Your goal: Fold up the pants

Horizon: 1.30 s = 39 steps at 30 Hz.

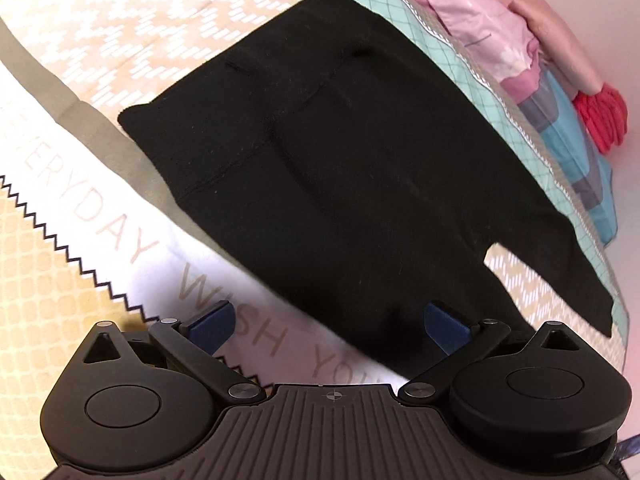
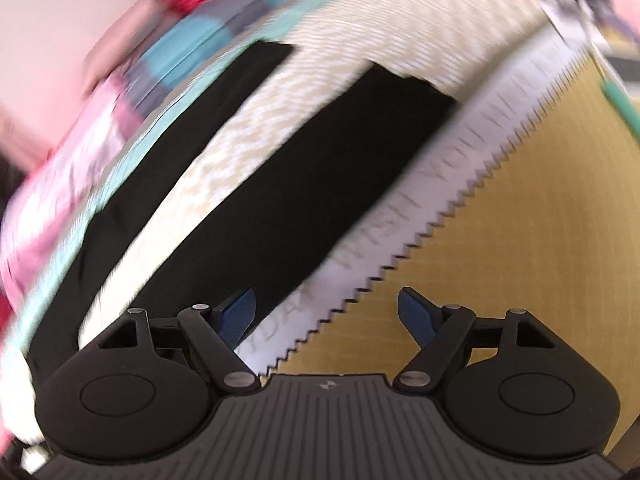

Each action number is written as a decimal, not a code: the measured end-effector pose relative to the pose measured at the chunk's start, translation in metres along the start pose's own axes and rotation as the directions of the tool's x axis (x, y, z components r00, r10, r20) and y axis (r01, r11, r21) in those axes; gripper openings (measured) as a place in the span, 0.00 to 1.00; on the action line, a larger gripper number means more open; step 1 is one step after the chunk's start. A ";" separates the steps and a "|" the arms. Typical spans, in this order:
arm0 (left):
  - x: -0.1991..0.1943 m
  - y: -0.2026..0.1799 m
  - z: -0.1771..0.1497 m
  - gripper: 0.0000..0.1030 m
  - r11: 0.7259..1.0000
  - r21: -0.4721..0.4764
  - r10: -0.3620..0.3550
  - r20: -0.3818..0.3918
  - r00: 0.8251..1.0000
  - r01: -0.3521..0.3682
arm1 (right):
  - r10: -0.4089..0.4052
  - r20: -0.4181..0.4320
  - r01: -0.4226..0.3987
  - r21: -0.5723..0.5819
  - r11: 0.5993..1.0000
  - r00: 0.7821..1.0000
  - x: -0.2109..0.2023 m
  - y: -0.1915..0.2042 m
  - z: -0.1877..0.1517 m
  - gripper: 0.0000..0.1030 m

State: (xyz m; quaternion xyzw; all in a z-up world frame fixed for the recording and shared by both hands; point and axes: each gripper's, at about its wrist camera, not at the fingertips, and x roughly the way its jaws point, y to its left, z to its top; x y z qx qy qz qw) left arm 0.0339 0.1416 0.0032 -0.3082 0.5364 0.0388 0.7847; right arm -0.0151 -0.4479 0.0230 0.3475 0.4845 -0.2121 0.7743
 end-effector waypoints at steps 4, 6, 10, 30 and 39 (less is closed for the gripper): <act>-0.005 0.004 0.001 1.00 1.000 -0.016 -0.011 0.004 1.000 0.011 | 0.090 0.026 -0.093 0.166 0.982 0.996 0.007 -0.024 0.003 0.82; -0.007 0.005 0.001 1.00 0.999 -0.024 -0.021 -0.003 1.000 0.021 | 0.125 0.041 -0.131 0.208 0.969 0.991 0.010 -0.030 0.007 0.82; -0.009 0.009 -0.005 1.00 0.997 -0.044 -0.060 -0.018 0.998 0.059 | 0.203 0.071 -0.215 0.288 0.933 0.977 0.017 -0.043 0.014 0.82; -0.005 0.010 0.006 1.00 0.985 -0.147 -0.086 0.028 0.996 0.089 | 0.333 0.092 -0.334 0.490 0.805 0.938 0.045 -0.067 0.022 0.50; 0.005 0.018 0.011 1.00 0.961 -0.237 -0.129 0.064 0.990 0.140 | 0.380 0.056 -0.363 0.450 0.816 0.923 0.051 -0.054 0.023 0.66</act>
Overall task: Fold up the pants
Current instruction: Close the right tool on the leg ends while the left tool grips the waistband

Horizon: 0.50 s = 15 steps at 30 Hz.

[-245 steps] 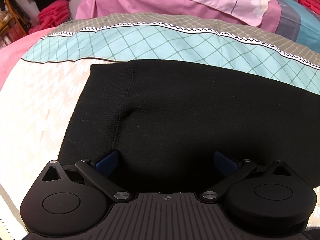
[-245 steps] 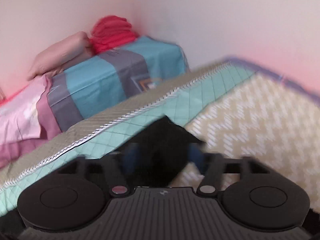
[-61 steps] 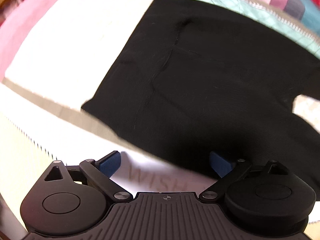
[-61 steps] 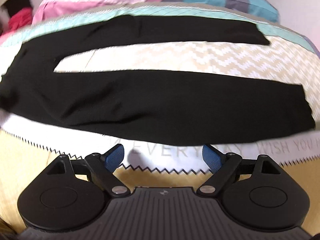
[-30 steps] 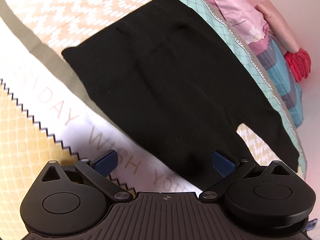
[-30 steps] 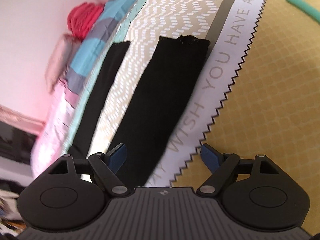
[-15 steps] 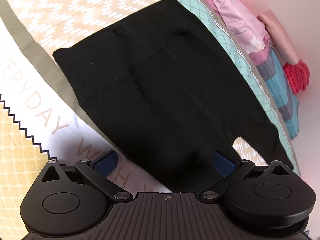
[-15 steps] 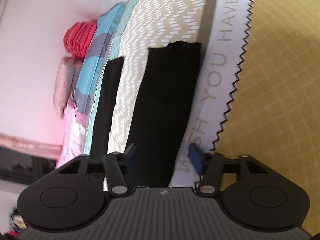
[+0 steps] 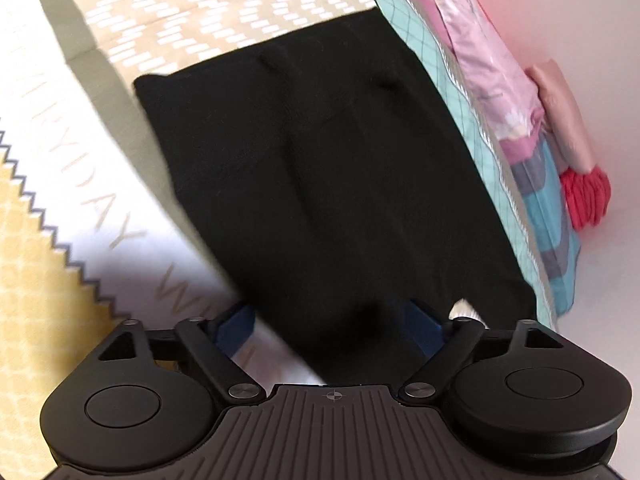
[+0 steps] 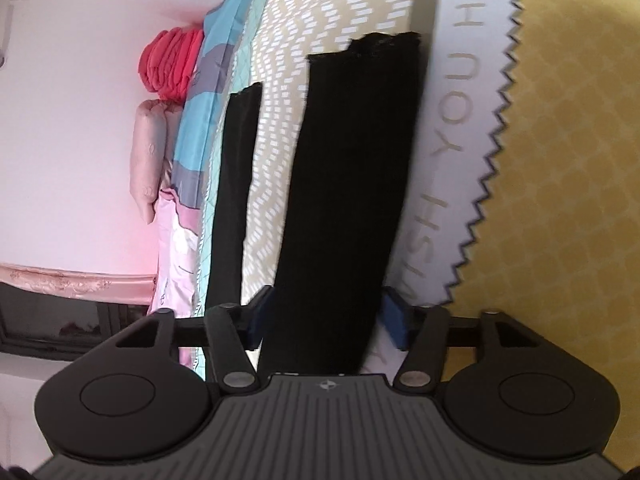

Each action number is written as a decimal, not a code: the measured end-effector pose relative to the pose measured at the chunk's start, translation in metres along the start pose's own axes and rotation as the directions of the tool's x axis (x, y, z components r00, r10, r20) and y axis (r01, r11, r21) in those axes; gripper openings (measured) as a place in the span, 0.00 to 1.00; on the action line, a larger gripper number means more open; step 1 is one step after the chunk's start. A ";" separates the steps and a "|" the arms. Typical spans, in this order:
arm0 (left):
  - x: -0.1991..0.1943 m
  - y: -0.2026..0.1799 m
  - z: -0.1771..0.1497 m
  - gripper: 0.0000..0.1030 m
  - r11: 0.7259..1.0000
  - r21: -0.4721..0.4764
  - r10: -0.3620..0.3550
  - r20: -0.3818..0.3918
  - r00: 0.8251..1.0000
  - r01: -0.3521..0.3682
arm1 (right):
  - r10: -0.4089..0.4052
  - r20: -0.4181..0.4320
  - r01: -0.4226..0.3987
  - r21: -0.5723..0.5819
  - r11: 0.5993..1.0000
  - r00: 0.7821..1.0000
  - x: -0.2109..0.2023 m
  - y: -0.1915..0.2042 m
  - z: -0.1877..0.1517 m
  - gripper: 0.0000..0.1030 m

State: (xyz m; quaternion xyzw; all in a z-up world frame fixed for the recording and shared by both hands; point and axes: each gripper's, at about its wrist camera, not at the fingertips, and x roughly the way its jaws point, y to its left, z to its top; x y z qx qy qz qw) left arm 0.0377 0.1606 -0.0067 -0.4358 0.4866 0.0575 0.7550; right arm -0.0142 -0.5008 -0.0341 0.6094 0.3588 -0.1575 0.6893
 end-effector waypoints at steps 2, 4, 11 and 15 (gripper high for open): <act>0.005 -0.006 0.004 1.00 1.000 0.009 0.008 0.004 1.000 -0.008 | -0.020 -0.009 0.019 -0.026 0.999 1.000 0.003 0.008 0.001 0.66; 0.008 -0.011 0.005 1.00 0.999 0.027 0.026 0.010 1.000 -0.026 | -0.057 -0.011 0.056 -0.079 0.995 0.998 0.005 0.015 0.001 0.55; -0.002 -0.017 0.017 0.72 0.996 0.057 0.076 -0.028 0.997 -0.074 | -0.191 0.009 0.188 -0.232 0.954 0.982 0.005 0.048 0.004 0.07; -0.015 -0.044 0.041 0.72 0.995 0.101 0.028 -0.012 1.000 -0.026 | -0.155 -0.008 0.143 -0.339 0.930 0.988 0.020 0.102 0.023 0.07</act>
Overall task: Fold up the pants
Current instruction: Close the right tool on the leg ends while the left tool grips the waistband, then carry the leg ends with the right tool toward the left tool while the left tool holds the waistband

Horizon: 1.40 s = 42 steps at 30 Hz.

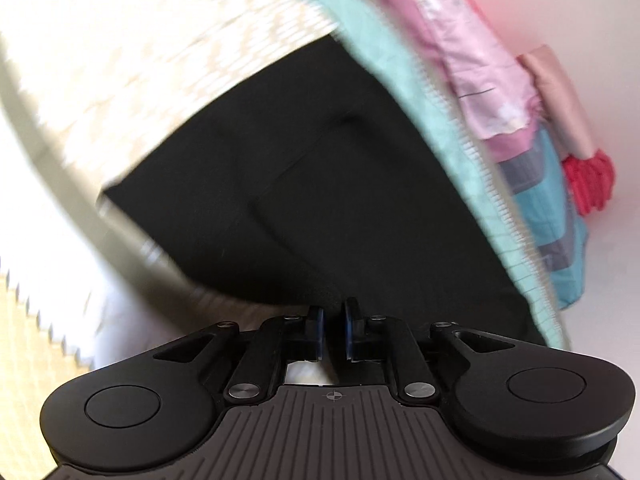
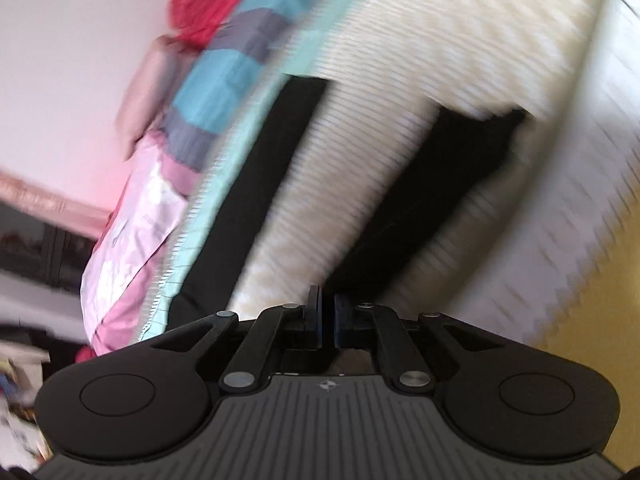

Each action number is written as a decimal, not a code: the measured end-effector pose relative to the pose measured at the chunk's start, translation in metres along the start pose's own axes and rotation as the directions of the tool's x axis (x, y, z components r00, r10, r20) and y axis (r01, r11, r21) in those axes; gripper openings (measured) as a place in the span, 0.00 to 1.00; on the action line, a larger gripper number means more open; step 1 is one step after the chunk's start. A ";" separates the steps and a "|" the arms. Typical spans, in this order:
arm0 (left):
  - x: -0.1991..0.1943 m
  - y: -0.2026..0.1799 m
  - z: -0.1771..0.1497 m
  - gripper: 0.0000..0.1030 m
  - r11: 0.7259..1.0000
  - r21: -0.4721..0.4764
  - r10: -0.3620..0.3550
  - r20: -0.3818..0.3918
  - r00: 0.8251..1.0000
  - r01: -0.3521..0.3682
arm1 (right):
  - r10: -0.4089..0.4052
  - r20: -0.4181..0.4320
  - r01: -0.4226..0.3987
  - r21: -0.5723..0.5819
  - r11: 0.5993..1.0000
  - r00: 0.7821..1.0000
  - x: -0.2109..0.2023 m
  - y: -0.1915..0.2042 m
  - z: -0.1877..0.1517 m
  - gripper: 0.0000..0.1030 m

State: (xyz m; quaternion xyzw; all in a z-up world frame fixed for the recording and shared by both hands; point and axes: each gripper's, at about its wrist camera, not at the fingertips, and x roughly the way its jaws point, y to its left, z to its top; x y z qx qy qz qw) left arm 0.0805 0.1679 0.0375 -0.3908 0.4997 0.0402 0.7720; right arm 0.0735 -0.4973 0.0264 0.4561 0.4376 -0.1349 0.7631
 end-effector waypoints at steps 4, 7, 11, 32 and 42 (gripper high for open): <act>0.015 -0.034 0.037 0.69 0.997 0.074 0.004 -0.008 1.000 -0.004 | -0.004 -0.017 0.002 -0.126 0.992 1.000 0.034 0.055 0.047 0.07; 0.041 -0.061 0.070 0.69 0.990 0.144 0.016 -0.028 0.999 -0.012 | -0.041 -0.038 0.032 -0.216 0.976 0.998 0.079 0.094 0.084 0.07; 0.090 -0.087 0.112 0.88 0.975 0.211 0.097 -0.120 0.988 -0.070 | -0.113 -0.110 0.083 -0.244 0.966 0.987 0.160 0.121 0.123 0.18; 0.071 -0.104 0.047 1.00 0.930 0.346 0.132 0.012 0.991 -0.128 | -0.140 0.354 0.299 -0.450 0.841 0.925 0.102 0.067 0.074 0.66; 0.100 -0.115 0.020 1.00 0.856 0.460 0.269 -0.006 0.963 -0.236 | -0.168 0.290 0.312 -0.576 0.755 0.942 0.165 0.105 0.090 0.08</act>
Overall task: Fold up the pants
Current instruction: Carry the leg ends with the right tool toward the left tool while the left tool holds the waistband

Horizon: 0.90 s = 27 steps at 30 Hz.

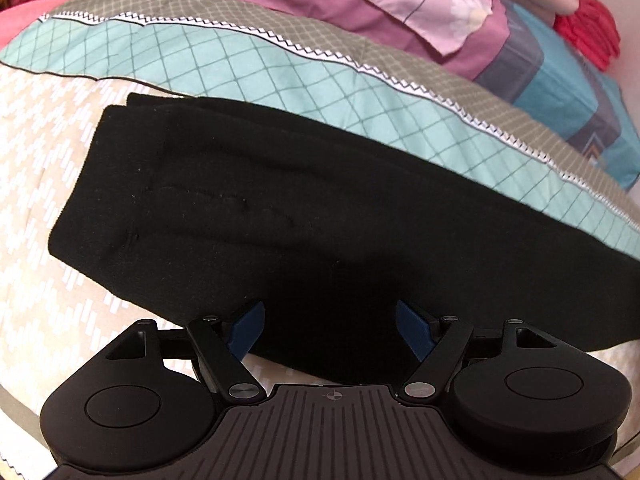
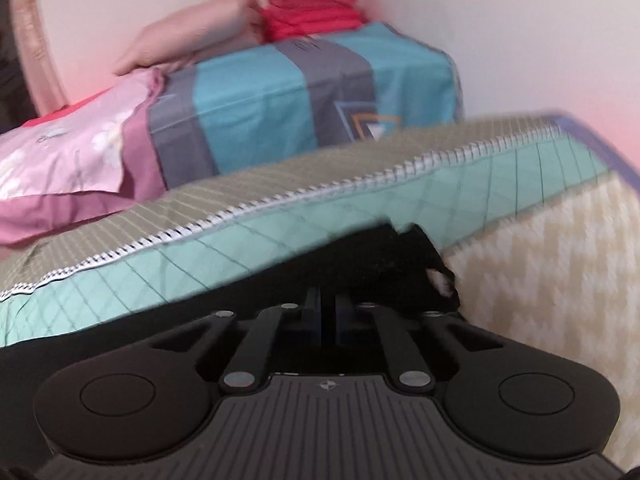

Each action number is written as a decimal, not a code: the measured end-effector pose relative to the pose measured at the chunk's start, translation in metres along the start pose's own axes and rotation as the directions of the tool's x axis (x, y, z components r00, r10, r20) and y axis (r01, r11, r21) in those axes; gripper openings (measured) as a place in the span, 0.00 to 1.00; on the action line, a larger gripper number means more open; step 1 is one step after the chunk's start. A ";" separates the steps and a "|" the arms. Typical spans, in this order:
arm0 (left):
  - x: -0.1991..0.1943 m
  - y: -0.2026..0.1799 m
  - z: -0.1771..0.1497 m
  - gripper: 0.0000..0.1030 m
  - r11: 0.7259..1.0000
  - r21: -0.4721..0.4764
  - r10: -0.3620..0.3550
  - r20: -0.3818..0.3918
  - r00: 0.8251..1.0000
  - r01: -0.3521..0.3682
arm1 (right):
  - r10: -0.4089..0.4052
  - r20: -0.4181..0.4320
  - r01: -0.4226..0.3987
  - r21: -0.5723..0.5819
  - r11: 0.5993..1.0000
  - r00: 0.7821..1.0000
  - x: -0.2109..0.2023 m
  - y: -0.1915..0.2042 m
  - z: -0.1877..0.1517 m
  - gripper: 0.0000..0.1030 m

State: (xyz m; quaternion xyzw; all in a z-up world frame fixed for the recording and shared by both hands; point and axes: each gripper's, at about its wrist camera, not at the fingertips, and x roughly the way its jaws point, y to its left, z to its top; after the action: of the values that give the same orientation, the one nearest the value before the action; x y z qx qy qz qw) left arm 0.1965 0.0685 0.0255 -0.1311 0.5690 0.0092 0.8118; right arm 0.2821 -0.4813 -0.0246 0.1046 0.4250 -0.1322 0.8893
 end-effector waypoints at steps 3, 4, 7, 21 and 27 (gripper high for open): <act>0.005 0.002 -0.003 1.00 1.000 0.001 0.018 -0.015 1.000 -0.017 | 0.073 0.127 -0.083 0.076 0.994 0.989 -0.026 -0.010 0.013 0.08; 0.008 0.003 -0.003 1.00 1.000 -0.001 0.023 -0.022 0.999 -0.023 | 0.066 0.135 -0.078 0.087 0.993 0.989 -0.026 -0.011 0.014 0.09; 0.011 0.002 -0.005 1.00 0.999 0.001 0.040 -0.029 0.999 -0.040 | -0.006 -0.095 0.015 0.091 0.996 0.995 0.018 -0.015 0.006 0.21; -0.012 0.028 -0.036 1.00 0.999 -0.048 0.014 0.004 1.000 -0.014 | 0.517 -0.221 -0.545 -0.538 0.643 0.827 -0.075 0.215 -0.064 0.65; -0.030 0.048 -0.058 1.00 0.998 -0.039 0.043 0.033 0.999 -0.041 | 0.401 -0.374 -0.533 -0.726 0.435 0.836 -0.041 0.315 -0.106 0.21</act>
State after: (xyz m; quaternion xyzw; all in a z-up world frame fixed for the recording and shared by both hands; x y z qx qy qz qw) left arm 0.1244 0.1060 0.0252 -0.1345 0.5577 0.0394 0.8181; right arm 0.2823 -0.1470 -0.0349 -0.1880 0.4545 0.3352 0.8036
